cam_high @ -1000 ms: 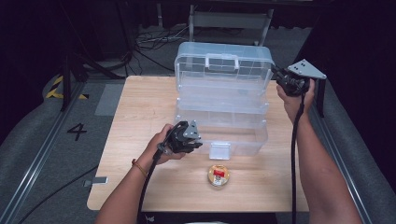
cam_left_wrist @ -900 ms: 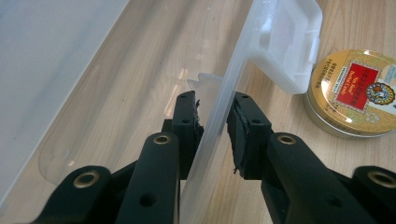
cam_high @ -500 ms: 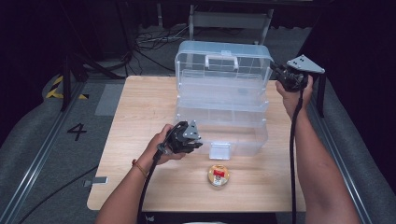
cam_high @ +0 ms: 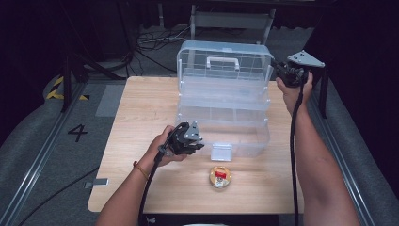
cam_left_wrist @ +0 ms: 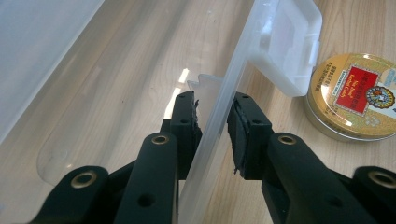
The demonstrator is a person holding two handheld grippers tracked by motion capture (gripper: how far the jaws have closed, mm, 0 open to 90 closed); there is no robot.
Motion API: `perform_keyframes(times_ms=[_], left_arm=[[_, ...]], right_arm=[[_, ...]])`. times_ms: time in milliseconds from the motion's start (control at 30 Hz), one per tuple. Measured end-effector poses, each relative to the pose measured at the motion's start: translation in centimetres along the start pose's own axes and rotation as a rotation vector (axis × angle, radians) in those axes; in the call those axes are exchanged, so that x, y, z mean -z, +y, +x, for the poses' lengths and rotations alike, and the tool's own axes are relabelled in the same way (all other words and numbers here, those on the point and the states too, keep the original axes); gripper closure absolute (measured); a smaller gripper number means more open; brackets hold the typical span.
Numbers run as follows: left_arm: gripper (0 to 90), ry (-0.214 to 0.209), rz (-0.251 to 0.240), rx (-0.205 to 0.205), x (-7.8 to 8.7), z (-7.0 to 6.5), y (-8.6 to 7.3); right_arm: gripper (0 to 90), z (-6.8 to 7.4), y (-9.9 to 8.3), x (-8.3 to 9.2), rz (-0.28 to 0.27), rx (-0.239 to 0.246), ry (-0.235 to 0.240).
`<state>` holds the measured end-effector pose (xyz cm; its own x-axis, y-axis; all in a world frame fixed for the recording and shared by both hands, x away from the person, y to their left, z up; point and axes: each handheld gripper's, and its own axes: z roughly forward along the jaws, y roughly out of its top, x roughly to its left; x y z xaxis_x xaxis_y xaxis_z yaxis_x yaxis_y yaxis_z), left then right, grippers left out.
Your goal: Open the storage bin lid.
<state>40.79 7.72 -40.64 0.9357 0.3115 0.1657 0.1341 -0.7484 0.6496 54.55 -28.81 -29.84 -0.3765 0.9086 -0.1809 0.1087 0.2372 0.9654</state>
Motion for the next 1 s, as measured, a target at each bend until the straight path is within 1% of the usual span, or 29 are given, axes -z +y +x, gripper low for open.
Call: perform_keyframes(times_ms=[67, 233, 433, 467, 700, 767, 867, 1000], left_arm=[[73.3, 0.0, -0.002, 0.001, 0.0, 0.0, 0.0], [73.2, 0.001, -0.003, 0.002, 0.0, 0.0, 0.0], [73.2, 0.001, -0.003, 0.002, 0.0, 0.0, 0.0], [73.3, 0.001, -0.003, 0.004, 0.0, 0.0, 0.0], [73.1, 0.004, -0.007, 0.008, 0.0, -0.1, -0.1], [73.1, 0.004, -0.007, 0.008, 0.0, -0.1, -0.1], [73.1, 0.005, -0.01, 0.008, 0.0, -0.1, -0.1], [73.1, 0.004, -0.013, 0.008, 0.0, -0.1, -0.1]], right_arm=[[85.7, -0.1, 0.0, -0.2, 0.002, -0.013, 0.004], [85.7, -0.4, 0.1, -0.9, 0.016, -0.018, 0.005], [85.5, -0.6, 0.2, -1.6, 0.034, -0.007, 0.002], [85.4, -0.7, 0.2, -1.8, 0.037, -0.015, 0.007], [85.2, -0.9, 0.4, -2.9, 0.07, -0.009, -0.005], [85.0, -1.0, 0.3, -3.2, 0.071, -0.004, -0.006], [85.0, -1.2, 0.3, -3.4, 0.077, -0.017, -0.002], [84.8, -1.4, 0.4, -4.0, 0.096, -0.013, 0.005]])
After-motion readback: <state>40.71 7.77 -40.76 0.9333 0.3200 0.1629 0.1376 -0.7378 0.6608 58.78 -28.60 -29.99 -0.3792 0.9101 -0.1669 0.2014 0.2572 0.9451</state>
